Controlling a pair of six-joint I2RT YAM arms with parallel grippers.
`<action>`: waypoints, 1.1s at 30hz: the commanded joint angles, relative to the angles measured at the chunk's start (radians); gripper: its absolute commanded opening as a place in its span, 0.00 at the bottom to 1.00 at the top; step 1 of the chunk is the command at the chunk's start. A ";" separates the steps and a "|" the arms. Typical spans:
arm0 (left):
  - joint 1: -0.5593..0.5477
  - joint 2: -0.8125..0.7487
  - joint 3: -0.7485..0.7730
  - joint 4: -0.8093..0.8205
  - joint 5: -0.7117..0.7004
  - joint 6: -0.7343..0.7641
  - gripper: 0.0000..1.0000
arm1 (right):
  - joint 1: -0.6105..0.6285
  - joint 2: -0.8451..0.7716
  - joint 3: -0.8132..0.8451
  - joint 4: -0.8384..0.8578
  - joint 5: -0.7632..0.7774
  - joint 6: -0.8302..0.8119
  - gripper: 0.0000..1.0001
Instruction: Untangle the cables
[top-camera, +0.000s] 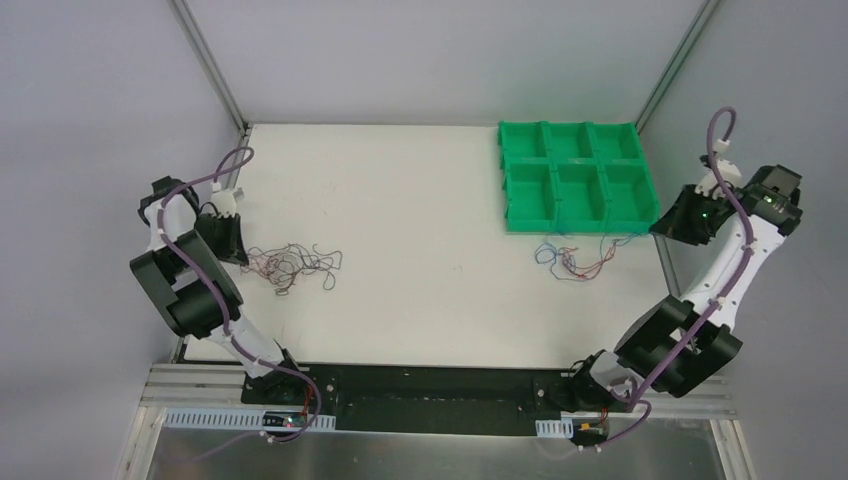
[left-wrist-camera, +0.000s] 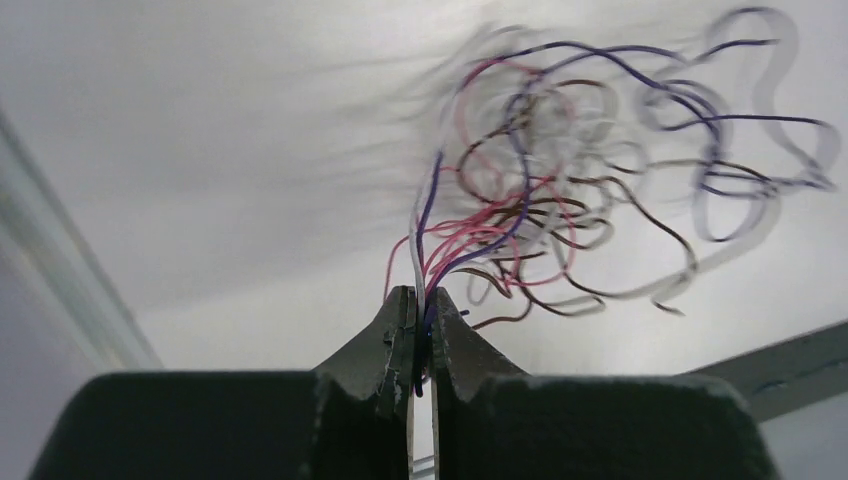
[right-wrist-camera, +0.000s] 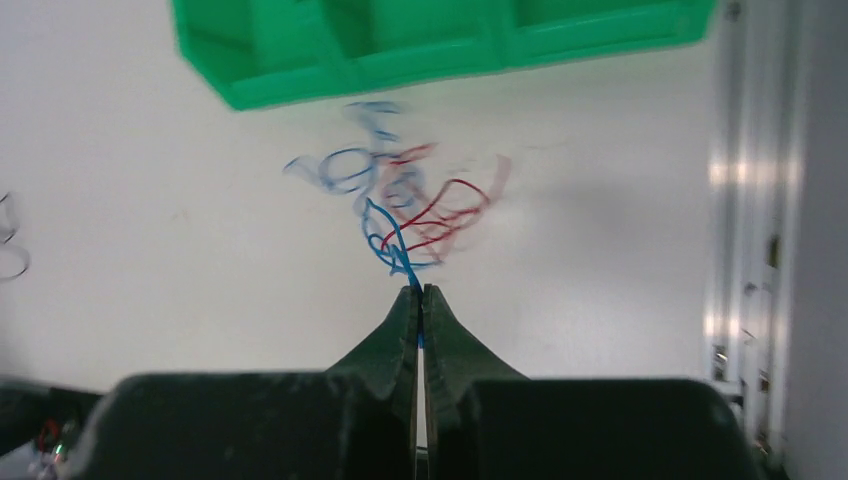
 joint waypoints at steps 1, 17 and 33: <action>-0.167 -0.223 0.039 -0.168 0.361 -0.093 0.00 | 0.152 -0.067 0.045 -0.266 -0.221 -0.100 0.00; -0.685 -0.431 -0.053 0.157 0.676 -0.716 0.00 | 0.798 -0.173 -0.247 0.120 -0.190 0.294 0.65; -0.547 -0.288 -0.354 0.274 0.540 -0.662 0.59 | 1.261 0.134 -0.241 0.571 -0.038 0.588 0.89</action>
